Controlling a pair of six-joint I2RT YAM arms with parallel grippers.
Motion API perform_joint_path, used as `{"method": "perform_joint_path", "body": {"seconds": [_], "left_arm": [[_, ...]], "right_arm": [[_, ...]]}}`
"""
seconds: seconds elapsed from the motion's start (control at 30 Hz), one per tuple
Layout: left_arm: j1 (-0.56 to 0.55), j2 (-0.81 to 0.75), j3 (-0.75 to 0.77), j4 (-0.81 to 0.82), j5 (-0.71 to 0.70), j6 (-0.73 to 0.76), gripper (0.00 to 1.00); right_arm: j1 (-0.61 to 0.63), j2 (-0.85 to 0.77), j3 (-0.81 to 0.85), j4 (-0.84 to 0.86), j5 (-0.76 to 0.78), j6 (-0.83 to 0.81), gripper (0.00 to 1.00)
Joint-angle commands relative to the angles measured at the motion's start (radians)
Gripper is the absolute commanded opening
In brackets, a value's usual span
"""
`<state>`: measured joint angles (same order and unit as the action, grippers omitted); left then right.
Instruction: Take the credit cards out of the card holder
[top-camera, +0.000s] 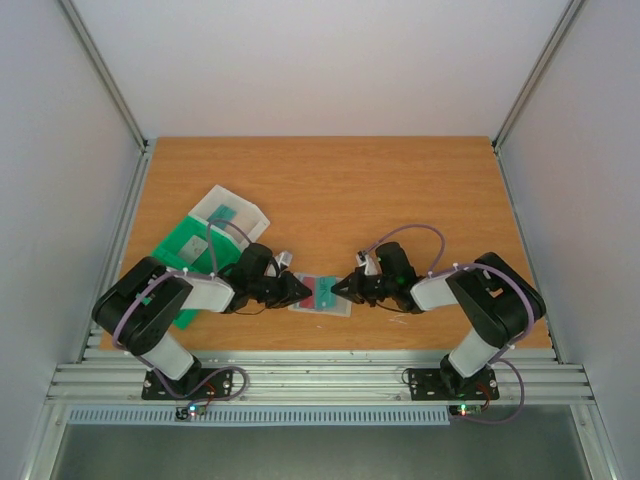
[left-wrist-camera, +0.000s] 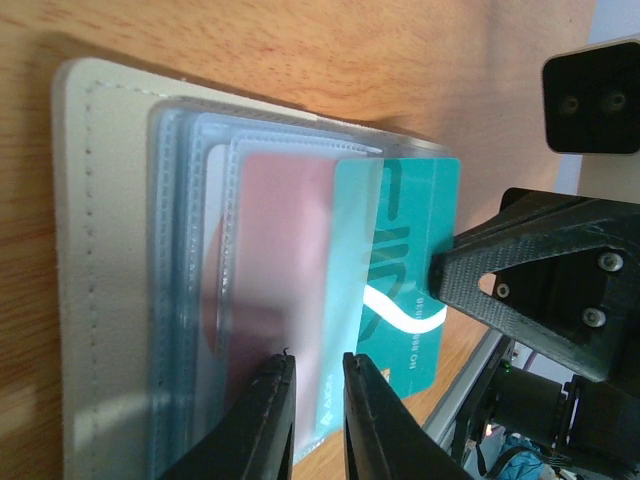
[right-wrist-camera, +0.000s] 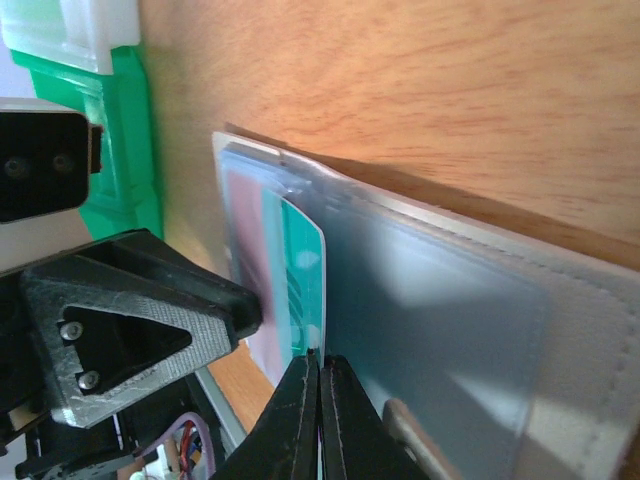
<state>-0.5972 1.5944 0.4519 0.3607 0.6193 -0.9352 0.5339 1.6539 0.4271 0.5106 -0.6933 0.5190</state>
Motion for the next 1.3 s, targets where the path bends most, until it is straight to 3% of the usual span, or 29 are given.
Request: {"method": "perform_joint_path", "body": {"seconds": [0.0, 0.33, 0.63, 0.87, 1.27], "left_arm": [[-0.005, -0.016, -0.019, -0.023, -0.043, 0.01, 0.17], [-0.005, -0.032, -0.035, 0.007, -0.038, -0.012, 0.2], [-0.006, -0.235, 0.028, -0.097, -0.011, -0.111, 0.43], [-0.006, -0.375, 0.031, -0.1, -0.013, -0.158, 0.47], [-0.006, -0.368, -0.037, 0.211, 0.048, -0.309, 0.45]], "right_arm": [[-0.017, -0.058, -0.014, -0.083, 0.044, -0.02, 0.01], [-0.023, -0.212, 0.009, -0.319, 0.121, -0.042, 0.01], [-0.023, -0.395, 0.041, -0.397, 0.064, 0.049, 0.01], [-0.023, -0.492, 0.042, -0.303, -0.005, 0.139, 0.01], [-0.005, -0.503, 0.034, -0.091, -0.09, 0.245, 0.01]]}}
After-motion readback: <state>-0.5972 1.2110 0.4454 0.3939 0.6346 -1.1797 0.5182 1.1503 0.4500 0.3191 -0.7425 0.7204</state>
